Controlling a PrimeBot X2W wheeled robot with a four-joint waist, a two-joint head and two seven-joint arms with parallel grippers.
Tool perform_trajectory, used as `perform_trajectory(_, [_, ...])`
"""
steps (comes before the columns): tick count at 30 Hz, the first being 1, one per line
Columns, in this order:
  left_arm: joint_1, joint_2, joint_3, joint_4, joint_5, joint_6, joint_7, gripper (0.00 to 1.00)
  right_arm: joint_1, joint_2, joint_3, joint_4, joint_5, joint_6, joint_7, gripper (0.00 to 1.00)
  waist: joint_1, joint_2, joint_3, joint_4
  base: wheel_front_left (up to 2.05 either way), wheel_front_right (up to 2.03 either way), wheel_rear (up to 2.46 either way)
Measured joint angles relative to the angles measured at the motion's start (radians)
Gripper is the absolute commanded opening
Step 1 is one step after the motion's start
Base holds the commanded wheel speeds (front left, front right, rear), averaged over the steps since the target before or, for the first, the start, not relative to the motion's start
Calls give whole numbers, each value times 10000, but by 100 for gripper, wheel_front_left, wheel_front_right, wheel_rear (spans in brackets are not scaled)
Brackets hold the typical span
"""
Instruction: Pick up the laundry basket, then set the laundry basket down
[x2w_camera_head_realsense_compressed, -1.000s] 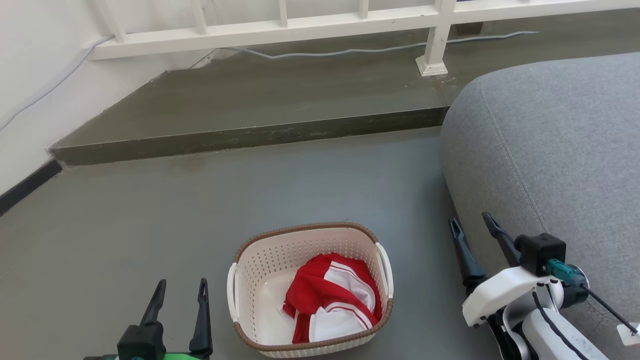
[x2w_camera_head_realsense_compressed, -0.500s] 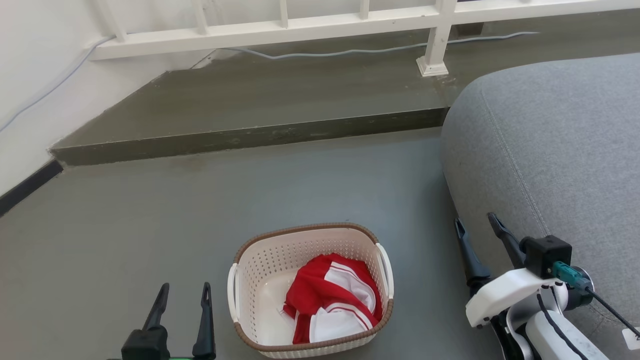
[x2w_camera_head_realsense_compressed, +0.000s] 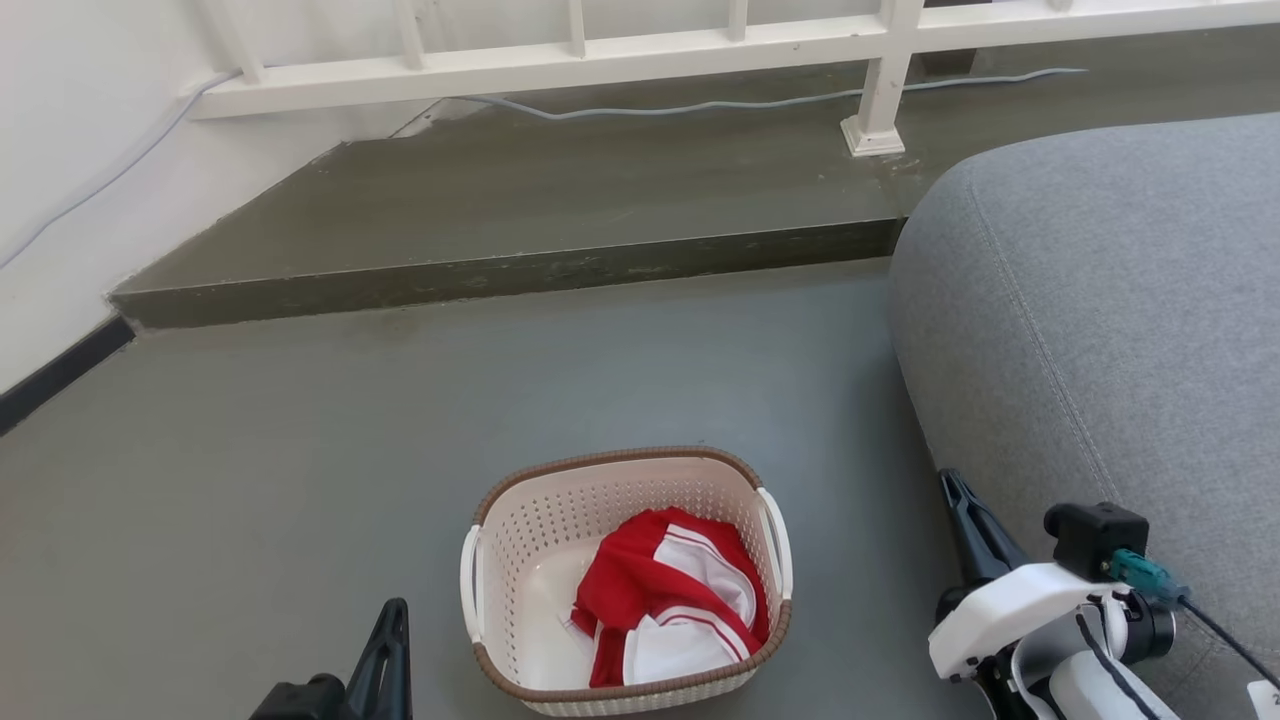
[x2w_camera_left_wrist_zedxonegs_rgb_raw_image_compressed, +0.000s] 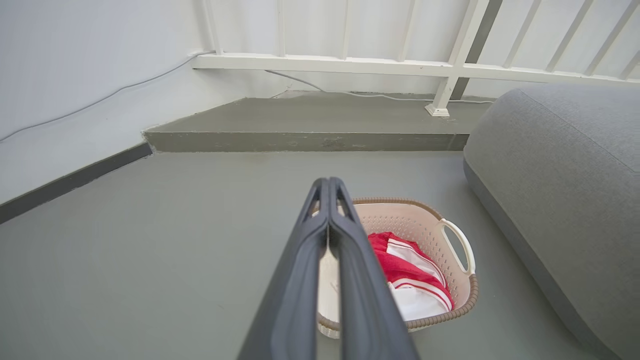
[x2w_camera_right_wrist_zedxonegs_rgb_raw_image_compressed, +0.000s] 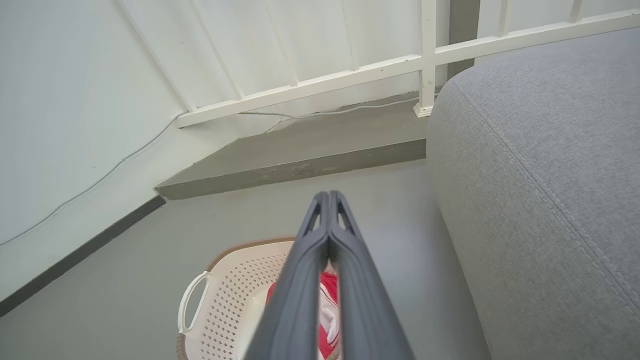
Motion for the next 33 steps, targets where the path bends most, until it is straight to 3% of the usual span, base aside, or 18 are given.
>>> perform_trajectory(33, [-492,58,976,221,-5156,-525,840,0,-4,389,-1766,-217,4149,704,1122,0,0,0,-36,325,0,0,0])
